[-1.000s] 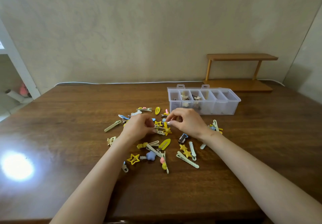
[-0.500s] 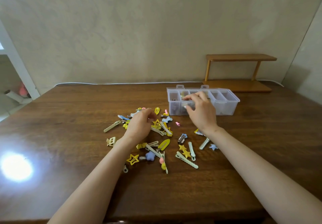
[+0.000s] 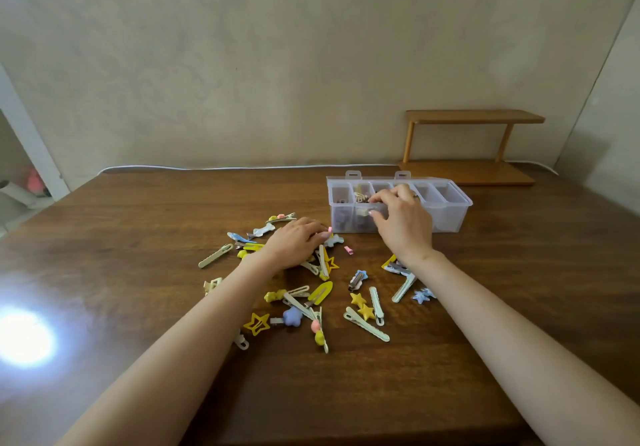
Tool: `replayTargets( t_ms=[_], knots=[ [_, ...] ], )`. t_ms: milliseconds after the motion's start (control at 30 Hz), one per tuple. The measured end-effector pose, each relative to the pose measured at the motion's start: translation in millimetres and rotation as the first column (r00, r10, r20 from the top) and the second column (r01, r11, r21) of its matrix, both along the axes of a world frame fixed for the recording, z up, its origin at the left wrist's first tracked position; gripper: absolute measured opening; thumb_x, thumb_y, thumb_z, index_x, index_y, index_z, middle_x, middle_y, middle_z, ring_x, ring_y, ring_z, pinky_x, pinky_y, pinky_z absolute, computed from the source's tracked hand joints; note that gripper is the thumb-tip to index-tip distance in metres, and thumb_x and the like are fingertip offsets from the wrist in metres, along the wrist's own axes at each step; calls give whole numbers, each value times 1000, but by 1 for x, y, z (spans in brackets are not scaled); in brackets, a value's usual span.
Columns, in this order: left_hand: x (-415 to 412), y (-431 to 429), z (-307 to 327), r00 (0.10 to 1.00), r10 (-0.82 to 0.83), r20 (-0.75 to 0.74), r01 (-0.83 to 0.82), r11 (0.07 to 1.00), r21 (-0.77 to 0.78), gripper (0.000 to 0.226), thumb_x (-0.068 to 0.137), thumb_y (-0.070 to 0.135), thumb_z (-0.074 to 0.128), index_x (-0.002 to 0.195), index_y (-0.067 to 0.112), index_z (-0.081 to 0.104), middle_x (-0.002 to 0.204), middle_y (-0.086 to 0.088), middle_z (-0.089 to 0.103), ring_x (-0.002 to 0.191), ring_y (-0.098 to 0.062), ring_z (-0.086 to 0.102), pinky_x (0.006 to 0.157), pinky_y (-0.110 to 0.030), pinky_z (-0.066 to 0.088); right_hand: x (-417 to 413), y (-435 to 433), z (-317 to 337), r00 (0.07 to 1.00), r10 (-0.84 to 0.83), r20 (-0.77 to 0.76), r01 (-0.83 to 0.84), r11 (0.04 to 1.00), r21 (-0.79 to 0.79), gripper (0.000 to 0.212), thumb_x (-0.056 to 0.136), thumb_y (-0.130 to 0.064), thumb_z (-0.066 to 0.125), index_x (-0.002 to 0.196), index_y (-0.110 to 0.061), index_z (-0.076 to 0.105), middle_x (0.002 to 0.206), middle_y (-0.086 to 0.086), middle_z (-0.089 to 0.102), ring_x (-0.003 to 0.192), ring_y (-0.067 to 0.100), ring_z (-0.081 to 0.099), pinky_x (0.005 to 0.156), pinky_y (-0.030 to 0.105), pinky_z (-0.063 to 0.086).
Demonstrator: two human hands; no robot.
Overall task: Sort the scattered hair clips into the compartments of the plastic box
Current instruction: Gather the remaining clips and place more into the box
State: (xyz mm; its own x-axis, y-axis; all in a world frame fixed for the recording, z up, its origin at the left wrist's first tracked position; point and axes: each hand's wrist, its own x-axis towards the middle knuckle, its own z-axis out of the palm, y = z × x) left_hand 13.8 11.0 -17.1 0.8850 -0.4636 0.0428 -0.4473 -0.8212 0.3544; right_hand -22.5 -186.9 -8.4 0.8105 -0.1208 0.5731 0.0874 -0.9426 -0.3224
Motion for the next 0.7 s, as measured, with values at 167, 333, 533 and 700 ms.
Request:
replayTargets(
  t_ms=[167, 333, 533, 700],
  knots=[
    [-12, 12, 11, 995, 26, 93, -9, 984, -179, 31, 96, 37, 42, 109, 18, 63, 104, -2, 64, 93, -15, 57, 73, -26, 43, 5, 2, 3, 1000, 28, -5, -28, 1000, 4, 19, 90, -23, 60, 108, -20, 64, 105, 3, 54, 95, 18, 53, 58, 17, 29],
    [21, 33, 4, 946, 278, 165, -254, 955, -152, 40, 97, 33, 41, 134, 19, 46, 146, -5, 39, 136, -24, 32, 109, -41, 28, 5, 3, 4, 998, 60, -2, -60, 997, 57, 17, 89, -22, 62, 105, -19, 65, 103, 3, 54, 88, 14, 52, 55, 13, 29],
    [27, 46, -3, 967, 255, -19, -255, 963, -81, 38, 99, 24, 39, 136, 26, 44, 137, -6, 51, 123, -26, 47, 97, -37, 42, 6, -1, 1, 995, 102, -3, -101, 992, 80, 19, 91, -20, 59, 108, -19, 66, 99, 2, 50, 83, 7, 43, 56, 9, 25],
    [9, 43, 5, 995, 94, -14, -95, 982, -162, 30, 94, 16, 51, 122, 22, 60, 121, -1, 62, 108, -17, 54, 82, -25, 41, 6, -1, 4, 996, 93, -1, -93, 992, 91, 17, 90, -20, 60, 106, -20, 67, 97, -2, 49, 83, 7, 43, 56, 10, 25]
  ],
)
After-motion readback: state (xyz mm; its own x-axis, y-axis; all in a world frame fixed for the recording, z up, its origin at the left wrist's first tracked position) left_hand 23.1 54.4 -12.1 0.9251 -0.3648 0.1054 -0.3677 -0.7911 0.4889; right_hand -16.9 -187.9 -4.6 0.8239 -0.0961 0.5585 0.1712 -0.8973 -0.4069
